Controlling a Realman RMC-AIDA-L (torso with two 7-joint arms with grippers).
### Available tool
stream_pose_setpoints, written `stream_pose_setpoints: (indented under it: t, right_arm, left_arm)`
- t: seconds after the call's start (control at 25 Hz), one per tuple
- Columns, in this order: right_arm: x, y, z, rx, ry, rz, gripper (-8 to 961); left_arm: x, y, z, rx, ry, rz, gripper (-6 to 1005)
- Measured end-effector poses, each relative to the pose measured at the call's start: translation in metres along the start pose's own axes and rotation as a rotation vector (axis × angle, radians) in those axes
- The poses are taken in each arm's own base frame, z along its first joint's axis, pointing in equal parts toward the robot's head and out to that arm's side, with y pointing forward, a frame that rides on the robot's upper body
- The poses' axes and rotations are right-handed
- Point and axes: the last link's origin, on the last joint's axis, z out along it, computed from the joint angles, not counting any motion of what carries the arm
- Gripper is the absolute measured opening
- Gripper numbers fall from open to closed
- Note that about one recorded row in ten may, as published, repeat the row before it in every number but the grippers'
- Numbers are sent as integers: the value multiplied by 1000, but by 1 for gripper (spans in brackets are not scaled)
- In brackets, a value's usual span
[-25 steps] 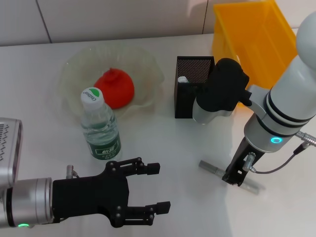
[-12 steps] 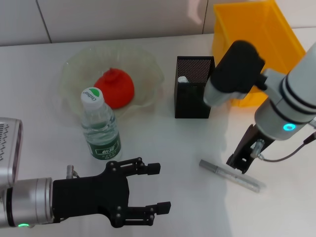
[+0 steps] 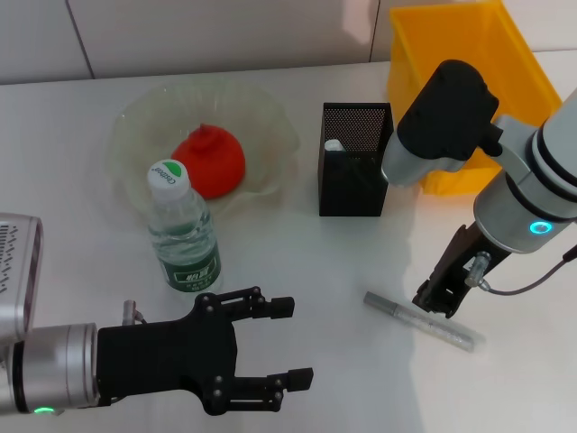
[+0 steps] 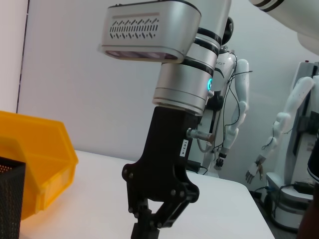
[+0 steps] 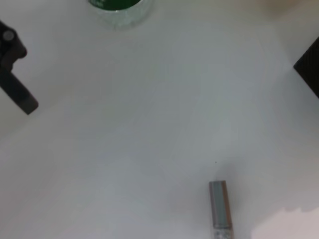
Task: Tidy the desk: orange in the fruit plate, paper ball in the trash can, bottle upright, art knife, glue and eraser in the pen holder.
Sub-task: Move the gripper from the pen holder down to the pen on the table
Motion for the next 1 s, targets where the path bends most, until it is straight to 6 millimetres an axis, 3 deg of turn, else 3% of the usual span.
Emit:
stream_pose_setpoints:
  t: [0.16,0.36,1.0]
  right_arm:
    - [-2,5,3,8,18,-26,24]
    - [-4,7,3,12,21,-29,186]
    - [-7,14,15,66,53,-81,316]
  left_arm:
    - [0,0,0,1,-1,-1,802]
    - [0,0,0,1,-1,-1,802]
    - [-1,0,-1,2,-1,-8,802]
